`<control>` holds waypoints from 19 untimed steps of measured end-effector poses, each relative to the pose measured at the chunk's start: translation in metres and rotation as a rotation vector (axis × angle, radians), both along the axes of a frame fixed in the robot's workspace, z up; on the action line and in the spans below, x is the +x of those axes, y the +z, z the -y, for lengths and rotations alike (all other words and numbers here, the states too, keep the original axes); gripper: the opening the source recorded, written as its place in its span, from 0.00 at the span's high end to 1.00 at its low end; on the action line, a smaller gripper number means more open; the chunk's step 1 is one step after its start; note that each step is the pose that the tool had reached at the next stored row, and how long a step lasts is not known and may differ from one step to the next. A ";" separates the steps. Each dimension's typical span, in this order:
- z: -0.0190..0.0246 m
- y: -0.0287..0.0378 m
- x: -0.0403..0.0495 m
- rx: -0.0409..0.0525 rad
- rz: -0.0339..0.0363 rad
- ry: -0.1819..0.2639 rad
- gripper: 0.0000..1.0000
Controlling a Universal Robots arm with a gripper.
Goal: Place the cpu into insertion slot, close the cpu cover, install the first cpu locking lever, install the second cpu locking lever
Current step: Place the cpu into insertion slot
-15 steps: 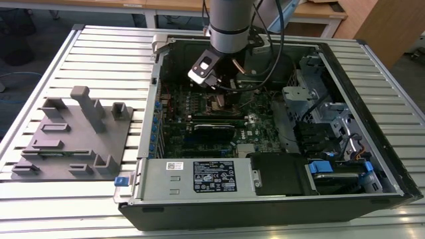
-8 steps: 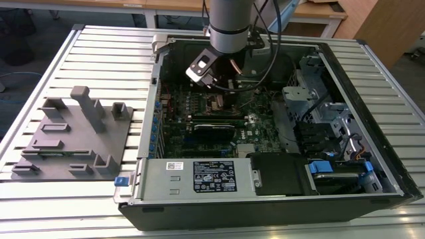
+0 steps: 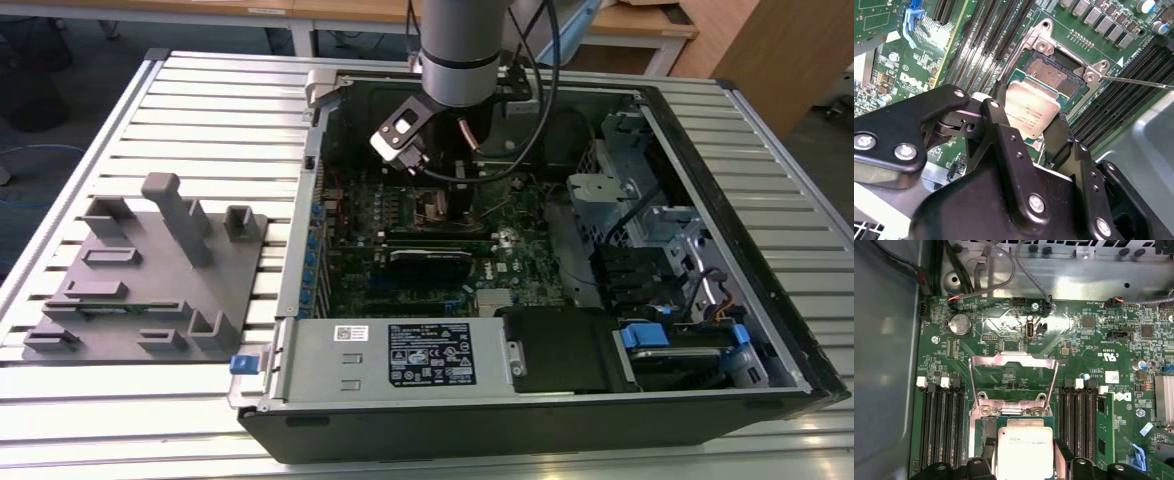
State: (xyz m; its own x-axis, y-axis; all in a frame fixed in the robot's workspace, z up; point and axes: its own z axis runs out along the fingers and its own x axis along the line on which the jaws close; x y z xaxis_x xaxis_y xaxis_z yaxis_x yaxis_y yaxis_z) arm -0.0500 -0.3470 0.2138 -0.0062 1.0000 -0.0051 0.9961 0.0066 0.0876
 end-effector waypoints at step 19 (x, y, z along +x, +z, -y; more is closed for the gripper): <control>-0.0036 -0.0052 -0.0081 0.0320 0.0003 0.002 0.46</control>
State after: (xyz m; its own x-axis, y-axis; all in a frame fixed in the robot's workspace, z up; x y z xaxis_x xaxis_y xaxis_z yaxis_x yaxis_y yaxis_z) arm -0.0581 -0.3435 0.2087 -0.0080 0.9996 0.0268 0.9961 0.0056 0.0880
